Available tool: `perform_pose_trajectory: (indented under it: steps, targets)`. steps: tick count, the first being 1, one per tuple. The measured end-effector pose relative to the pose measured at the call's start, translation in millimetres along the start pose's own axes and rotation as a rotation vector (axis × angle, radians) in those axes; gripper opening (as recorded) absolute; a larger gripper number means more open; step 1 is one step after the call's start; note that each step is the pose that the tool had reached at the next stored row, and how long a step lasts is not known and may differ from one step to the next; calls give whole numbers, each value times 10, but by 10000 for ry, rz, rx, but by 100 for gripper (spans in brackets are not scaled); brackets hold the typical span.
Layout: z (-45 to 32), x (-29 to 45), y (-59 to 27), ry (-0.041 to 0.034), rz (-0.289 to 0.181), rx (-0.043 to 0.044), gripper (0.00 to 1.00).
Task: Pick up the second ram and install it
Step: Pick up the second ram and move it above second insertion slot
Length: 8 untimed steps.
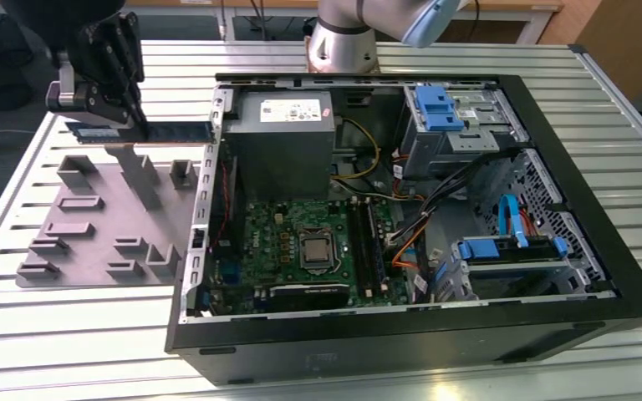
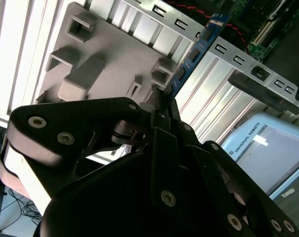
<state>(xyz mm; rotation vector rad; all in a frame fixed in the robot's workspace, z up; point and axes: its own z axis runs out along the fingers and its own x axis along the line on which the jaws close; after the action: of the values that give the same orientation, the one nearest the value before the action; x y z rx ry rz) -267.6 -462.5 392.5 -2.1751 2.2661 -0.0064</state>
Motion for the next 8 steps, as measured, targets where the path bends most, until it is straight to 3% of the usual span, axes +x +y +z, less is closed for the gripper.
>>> perform_pose_trajectory:
  steps: [8]
  targets:
    - [0,-3,-82,1,1,-1,14]
